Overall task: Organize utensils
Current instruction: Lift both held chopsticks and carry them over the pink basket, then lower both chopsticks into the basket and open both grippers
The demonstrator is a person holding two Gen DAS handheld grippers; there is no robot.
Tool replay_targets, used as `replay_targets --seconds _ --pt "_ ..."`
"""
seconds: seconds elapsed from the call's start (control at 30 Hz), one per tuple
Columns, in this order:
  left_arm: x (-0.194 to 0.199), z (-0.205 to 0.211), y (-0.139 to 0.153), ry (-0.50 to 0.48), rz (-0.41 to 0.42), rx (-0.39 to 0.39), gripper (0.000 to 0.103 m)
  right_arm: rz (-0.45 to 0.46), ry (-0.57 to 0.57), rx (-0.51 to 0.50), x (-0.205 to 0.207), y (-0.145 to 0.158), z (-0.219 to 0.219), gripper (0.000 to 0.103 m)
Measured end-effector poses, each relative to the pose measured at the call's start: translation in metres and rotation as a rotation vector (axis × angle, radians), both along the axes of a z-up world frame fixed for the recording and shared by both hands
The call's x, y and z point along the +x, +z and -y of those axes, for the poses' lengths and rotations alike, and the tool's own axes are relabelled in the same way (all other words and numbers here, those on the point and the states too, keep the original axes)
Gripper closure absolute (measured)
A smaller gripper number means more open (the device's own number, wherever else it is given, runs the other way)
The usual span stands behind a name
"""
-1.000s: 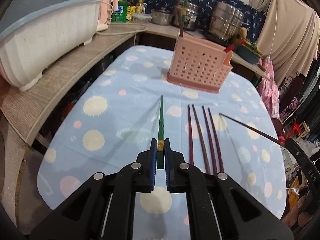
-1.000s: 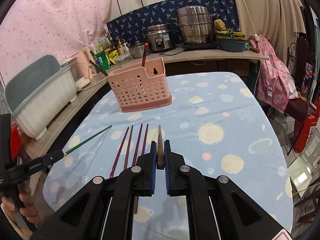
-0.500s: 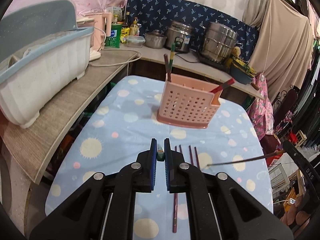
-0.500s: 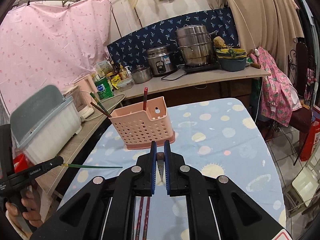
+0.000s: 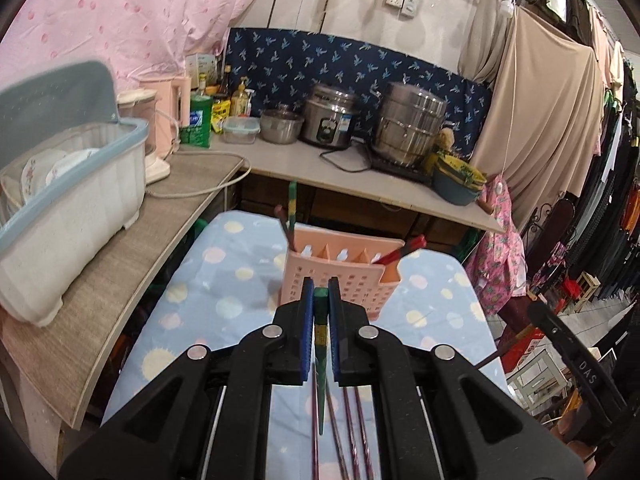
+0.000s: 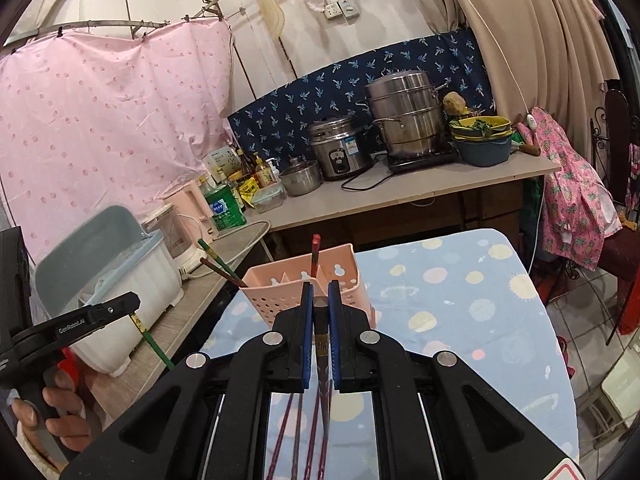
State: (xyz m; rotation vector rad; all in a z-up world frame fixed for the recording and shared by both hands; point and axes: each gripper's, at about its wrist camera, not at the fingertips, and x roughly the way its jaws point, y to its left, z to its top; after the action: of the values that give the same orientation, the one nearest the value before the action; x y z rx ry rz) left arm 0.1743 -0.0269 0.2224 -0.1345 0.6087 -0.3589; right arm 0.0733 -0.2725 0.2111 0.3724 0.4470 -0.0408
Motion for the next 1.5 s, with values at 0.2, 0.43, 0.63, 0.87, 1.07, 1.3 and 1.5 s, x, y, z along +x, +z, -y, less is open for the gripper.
replay_targets --seconds 0.2,0.43,0.63,0.87,1.07,1.3,1.5 --pt "0.021 0.011 0.044 0.001 0.088 -0.037 0.096 0.089 0.018 0.013 0.029 0.037 0.003 0.096" --pt "0.060 0.023 0.091 0.046 0.205 -0.056 0.096 0.189 0.020 -0.003 0.074 0.083 0.004 0.096" --pt "0.097 0.028 0.101 0.090 0.244 -0.050 0.096 0.237 -0.004 0.005 0.116 0.102 0.012 0.096" --pt "0.130 0.040 0.084 0.102 0.233 -0.024 0.096 0.218 -0.025 0.016 0.159 0.095 0.020 0.096" --pt "0.154 0.046 0.051 0.101 0.179 -0.009 0.096 0.136 -0.015 0.006 0.189 0.062 0.018 0.096" --pt "0.172 0.048 0.016 0.097 0.114 0.016 0.096 0.048 -0.013 0.003 0.208 0.024 0.018 0.096" --pt "0.172 0.050 0.003 0.084 0.102 0.036 0.094 0.020 -0.021 0.000 0.211 0.010 0.018 0.093"
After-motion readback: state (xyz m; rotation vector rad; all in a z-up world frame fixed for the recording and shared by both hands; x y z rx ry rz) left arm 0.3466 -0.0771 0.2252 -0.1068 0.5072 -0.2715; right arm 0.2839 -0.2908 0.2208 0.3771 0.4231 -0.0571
